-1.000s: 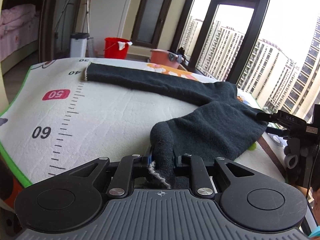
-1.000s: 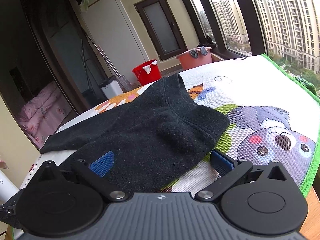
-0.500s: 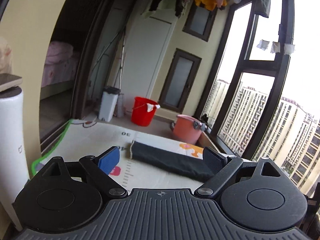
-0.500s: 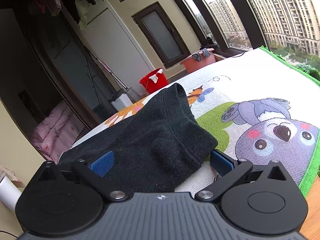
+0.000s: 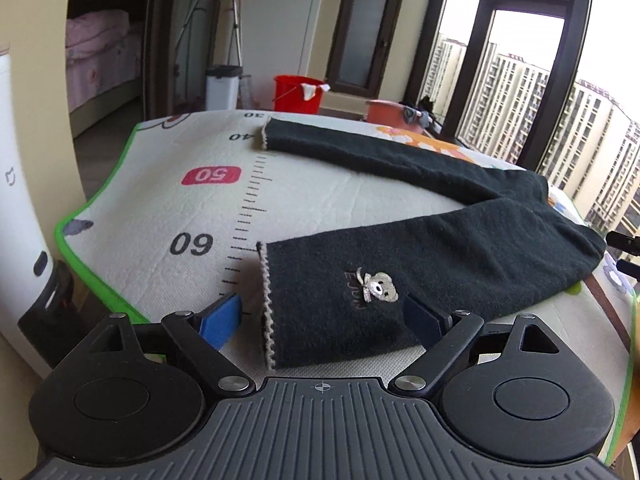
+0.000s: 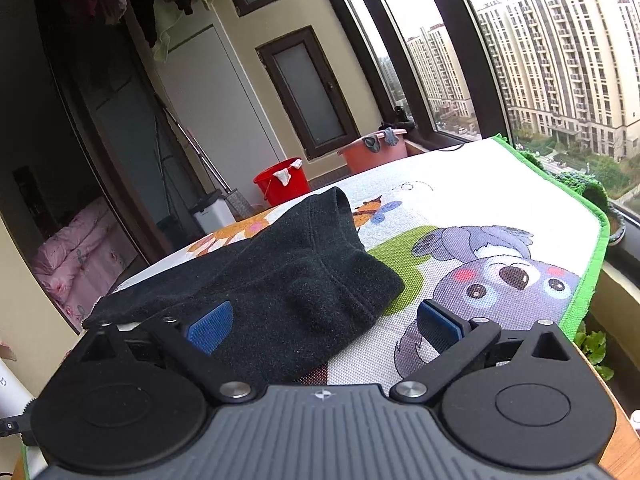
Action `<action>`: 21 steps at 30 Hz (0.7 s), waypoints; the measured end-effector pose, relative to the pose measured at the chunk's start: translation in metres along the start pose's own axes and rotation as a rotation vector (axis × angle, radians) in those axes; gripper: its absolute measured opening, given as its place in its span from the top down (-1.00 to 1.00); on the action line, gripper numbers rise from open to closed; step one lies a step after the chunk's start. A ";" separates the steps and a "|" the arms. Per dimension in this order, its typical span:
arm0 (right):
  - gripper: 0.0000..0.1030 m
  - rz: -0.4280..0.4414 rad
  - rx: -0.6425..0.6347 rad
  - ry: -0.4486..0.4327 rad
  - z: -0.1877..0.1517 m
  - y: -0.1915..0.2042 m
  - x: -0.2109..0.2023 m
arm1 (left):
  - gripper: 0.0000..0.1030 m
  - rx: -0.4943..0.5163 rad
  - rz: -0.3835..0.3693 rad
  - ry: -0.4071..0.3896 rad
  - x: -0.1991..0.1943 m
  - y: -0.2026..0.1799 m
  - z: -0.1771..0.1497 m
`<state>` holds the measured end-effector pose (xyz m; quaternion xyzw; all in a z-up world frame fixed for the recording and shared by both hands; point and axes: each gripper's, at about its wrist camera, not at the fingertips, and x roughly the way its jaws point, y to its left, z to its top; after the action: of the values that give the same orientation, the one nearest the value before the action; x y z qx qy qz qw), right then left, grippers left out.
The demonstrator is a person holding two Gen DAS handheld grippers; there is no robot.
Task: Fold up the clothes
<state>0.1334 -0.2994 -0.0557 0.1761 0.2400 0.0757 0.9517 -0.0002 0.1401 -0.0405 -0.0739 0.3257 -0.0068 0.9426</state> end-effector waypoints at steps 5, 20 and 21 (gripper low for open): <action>-0.26 -0.016 -0.015 0.097 0.004 0.000 0.015 | -0.32 0.050 -0.008 -0.015 0.011 -0.010 0.002; 0.76 0.090 0.081 0.124 0.005 -0.014 -0.005 | 0.72 -0.077 -0.098 0.028 -0.014 0.020 0.000; 0.76 0.095 0.079 0.116 0.003 -0.015 -0.017 | 0.72 -0.075 -0.101 0.030 -0.020 0.020 -0.002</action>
<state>0.1205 -0.3183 -0.0517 0.2203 0.2890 0.1215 0.9237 -0.0179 0.1612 -0.0326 -0.1253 0.3359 -0.0434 0.9325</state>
